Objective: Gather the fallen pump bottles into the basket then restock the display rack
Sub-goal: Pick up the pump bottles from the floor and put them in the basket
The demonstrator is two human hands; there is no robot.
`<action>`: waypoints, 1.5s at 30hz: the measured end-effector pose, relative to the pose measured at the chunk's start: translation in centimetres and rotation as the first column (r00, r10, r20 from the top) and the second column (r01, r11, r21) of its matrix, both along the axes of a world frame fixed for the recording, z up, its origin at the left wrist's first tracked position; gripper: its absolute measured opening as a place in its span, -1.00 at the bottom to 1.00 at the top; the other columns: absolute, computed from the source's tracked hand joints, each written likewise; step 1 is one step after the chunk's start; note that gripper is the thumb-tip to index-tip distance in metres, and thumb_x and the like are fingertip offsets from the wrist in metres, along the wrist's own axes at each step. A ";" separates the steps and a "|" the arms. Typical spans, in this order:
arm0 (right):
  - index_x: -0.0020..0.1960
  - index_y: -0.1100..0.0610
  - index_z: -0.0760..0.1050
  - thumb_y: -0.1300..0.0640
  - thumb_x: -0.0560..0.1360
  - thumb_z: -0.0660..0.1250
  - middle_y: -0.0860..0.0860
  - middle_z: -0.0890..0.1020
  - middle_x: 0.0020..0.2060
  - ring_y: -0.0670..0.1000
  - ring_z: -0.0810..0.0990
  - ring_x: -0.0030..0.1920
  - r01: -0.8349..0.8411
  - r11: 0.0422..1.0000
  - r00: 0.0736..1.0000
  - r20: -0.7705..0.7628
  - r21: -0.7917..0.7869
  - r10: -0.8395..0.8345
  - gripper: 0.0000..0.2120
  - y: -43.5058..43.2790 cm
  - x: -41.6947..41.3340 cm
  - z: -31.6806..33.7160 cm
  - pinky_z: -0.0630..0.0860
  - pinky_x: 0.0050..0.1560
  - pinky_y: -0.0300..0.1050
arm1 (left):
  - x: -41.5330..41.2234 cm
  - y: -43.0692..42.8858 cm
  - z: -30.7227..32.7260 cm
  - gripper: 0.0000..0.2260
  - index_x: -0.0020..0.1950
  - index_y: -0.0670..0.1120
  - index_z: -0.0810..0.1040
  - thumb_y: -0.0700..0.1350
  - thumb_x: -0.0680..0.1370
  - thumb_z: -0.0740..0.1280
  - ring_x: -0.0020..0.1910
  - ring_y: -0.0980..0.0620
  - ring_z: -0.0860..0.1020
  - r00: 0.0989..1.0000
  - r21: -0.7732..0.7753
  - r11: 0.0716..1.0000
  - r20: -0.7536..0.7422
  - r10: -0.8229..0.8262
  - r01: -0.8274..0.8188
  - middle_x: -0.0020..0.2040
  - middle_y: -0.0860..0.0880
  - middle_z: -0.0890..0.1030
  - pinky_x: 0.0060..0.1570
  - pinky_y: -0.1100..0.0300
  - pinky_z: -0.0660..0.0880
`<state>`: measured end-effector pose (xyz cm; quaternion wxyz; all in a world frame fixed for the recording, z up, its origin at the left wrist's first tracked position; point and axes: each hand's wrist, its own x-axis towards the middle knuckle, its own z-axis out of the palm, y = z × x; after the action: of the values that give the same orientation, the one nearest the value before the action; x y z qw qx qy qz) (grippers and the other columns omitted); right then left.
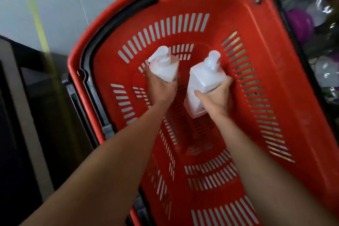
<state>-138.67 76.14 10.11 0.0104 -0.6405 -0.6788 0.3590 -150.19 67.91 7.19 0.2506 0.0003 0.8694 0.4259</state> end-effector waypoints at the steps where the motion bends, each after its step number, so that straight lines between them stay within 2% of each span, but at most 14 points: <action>1: 0.30 0.15 0.20 -0.01 0.23 0.56 0.12 0.54 0.20 0.23 0.54 0.16 0.000 1.000 1.000 -0.006 -0.002 0.000 -0.20 -0.3 -0.2 -0.8 0.43 0.03 -0.03 | 0.0 -0.3 -1.0 -0.27 0.37 -0.03 0.18 -0.05 0.31 0.50 0.11 0.01 0.53 1.000 -0.002 1.000 -0.010 0.009 -0.009 0.18 0.04 0.49 0.01 0.23 0.42; 5: 0.30 0.17 0.21 0.09 0.22 0.58 0.11 0.52 0.21 0.17 0.52 0.18 -0.014 1.000 0.993 -0.113 -0.007 0.013 -0.21 -1.2 -1.1 -3.3 0.37 0.03 -0.16 | -0.6 -1.3 -4.2 -0.26 0.35 0.01 0.22 -0.06 0.28 0.52 0.16 -0.01 0.53 1.000 -0.009 1.000 -0.014 0.026 -0.026 0.21 -0.05 0.49 0.15 0.09 0.52; 8: 0.29 0.19 0.24 0.17 0.21 0.57 0.10 0.51 0.19 0.12 0.51 0.17 -0.014 1.000 0.977 -0.211 0.002 0.014 -0.23 -1.5 -1.7 -4.7 0.36 0.03 -0.24 | -0.5 -1.3 -4.9 -0.23 0.32 0.10 0.18 0.04 0.25 0.55 0.16 0.00 0.54 0.997 0.011 0.998 -0.044 0.067 -0.066 0.20 0.01 0.49 0.12 0.01 0.54; 11: 0.27 0.21 0.25 0.20 0.18 0.58 0.11 0.51 0.18 0.08 0.50 0.18 -0.016 0.999 0.957 -0.289 0.028 0.023 -0.23 -1.6 -2.3 -5.6 0.35 0.08 -0.29 | 0.7 -1.9 -4.3 -0.23 0.37 -0.01 0.21 -0.04 0.30 0.57 0.24 0.03 0.47 0.986 0.036 0.987 -0.037 0.160 -0.159 0.26 0.00 0.44 0.24 0.08 0.46; 15: 0.27 0.22 0.27 0.11 0.16 0.61 0.10 0.53 0.16 0.07 0.52 0.15 -0.043 0.997 0.947 -0.316 0.063 0.061 -0.19 -0.9 -2.4 -6.4 0.41 0.07 -0.23 | 2.0 -2.8 -4.5 -0.20 0.45 -0.22 0.16 -0.08 0.36 0.53 0.31 -0.15 0.43 0.983 -0.037 0.982 -0.019 0.183 -0.183 0.34 -0.19 0.42 0.30 0.03 0.37; 20: 0.27 0.27 0.28 0.04 0.18 0.62 0.13 0.54 0.14 0.06 0.52 0.14 -0.060 0.991 0.941 -0.325 0.117 0.095 -0.18 -0.4 -1.1 -7.6 0.29 0.01 -0.40 | 3.1 -2.5 -5.2 -0.16 0.46 -0.26 0.15 -0.08 0.34 0.55 0.33 -0.14 0.41 0.987 -0.045 0.986 -0.030 0.160 -0.162 0.35 -0.20 0.41 0.32 0.12 0.33; 23: 0.27 0.29 0.26 0.05 0.18 0.61 0.15 0.52 0.14 0.08 0.52 0.14 -0.062 0.993 0.944 -0.317 0.103 0.092 -0.17 -1.0 -0.5 -8.6 0.35 0.07 -0.31 | 3.4 -2.8 -5.4 -0.19 0.46 -0.19 0.15 -0.09 0.36 0.54 0.31 -0.12 0.43 0.980 -0.043 0.981 0.054 0.193 -0.191 0.35 -0.17 0.42 0.30 0.12 0.38; 26: 0.38 0.26 0.18 0.12 0.20 0.61 0.16 0.44 0.28 0.09 0.44 0.29 -0.106 0.994 0.955 -0.276 0.020 0.108 -0.09 -1.8 0.8 -9.1 0.35 0.29 -0.14 | 4.0 -3.5 -5.4 -0.14 0.45 -0.16 0.13 -0.08 0.32 0.57 0.30 -0.11 0.44 0.975 -0.052 0.976 0.058 0.216 -0.213 0.35 -0.15 0.40 0.28 0.08 0.42; 30: 0.50 0.20 0.08 0.03 0.28 0.56 0.11 0.28 0.45 0.03 0.25 0.46 -0.119 0.991 0.953 -0.286 -0.059 0.098 -0.03 -2.1 1.5 -7.3 0.18 0.46 -0.10 | 5.0 -3.7 -3.3 -0.12 0.50 -0.17 0.05 0.00 0.38 0.52 0.41 -0.06 0.33 0.968 -0.106 0.979 0.162 0.191 -0.176 0.44 -0.14 0.33 0.35 0.18 0.24; 33: 0.43 0.15 0.25 -0.09 0.34 0.49 0.06 0.40 0.38 0.02 0.34 0.40 -0.141 0.987 0.960 -0.257 -0.081 0.116 -0.21 -2.9 2.3 -4.9 0.27 0.42 -0.03 | 6.3 -4.5 -1.1 -0.29 0.39 -0.11 0.27 0.09 0.36 0.49 0.28 0.08 0.42 0.978 -0.097 0.989 0.165 0.130 -0.115 0.26 0.04 0.45 0.32 0.25 0.26; 35: 0.34 0.15 0.38 -0.12 0.40 0.42 0.07 0.50 0.29 0.04 0.43 0.33 -0.184 0.980 0.961 -0.225 -0.074 0.163 -0.39 -3.2 3.2 -2.8 0.35 0.35 -0.03 | 7.2 -4.8 1.0 -0.35 0.28 -0.06 0.38 0.23 0.30 0.42 0.21 0.03 0.52 0.984 -0.132 0.991 0.169 0.058 -0.036 0.20 0.02 0.54 0.28 0.02 0.42; 37: 0.27 0.17 0.46 -0.11 0.46 0.37 0.09 0.55 0.22 0.08 0.47 0.28 -0.255 0.967 0.953 -0.172 -0.016 0.248 -0.50 -3.2 4.2 0.0 0.37 0.29 -0.06 | 7.6 -4.7 4.0 -0.41 0.25 -0.05 0.41 0.27 0.36 0.34 0.21 -0.03 0.52 0.984 -0.236 0.963 0.150 -0.093 0.127 0.20 -0.01 0.53 0.20 -0.04 0.45; 41: 0.19 0.17 0.54 -0.18 0.48 0.24 0.10 0.60 0.13 0.13 0.54 0.19 -0.394 0.916 0.915 -0.067 0.069 0.399 -0.52 -4.0 5.5 7.0 0.45 0.21 0.00 | 8.1 -5.5 10.6 -0.49 0.28 -0.08 0.43 0.23 0.49 0.24 0.26 -0.12 0.46 0.902 -0.464 0.800 -0.003 -0.431 0.381 0.25 -0.07 0.49 0.19 -0.06 0.39; 45: 0.10 0.19 0.58 -0.26 0.39 0.03 0.14 0.64 0.01 0.19 0.56 0.11 -0.506 0.842 0.862 0.097 0.185 0.497 -0.36 -5.3 8.4 15.1 0.46 0.13 0.02 | 9.1 -6.2 18.5 -0.52 0.24 -0.11 0.44 0.21 0.50 0.22 0.27 -0.18 0.42 0.680 -0.596 0.572 -0.058 -0.731 0.564 0.29 -0.11 0.47 0.23 -0.07 0.32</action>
<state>-130.26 70.82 25.19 -0.0336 -0.4439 -0.8558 0.2633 -141.12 61.67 25.67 0.2455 0.3174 0.9152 0.0382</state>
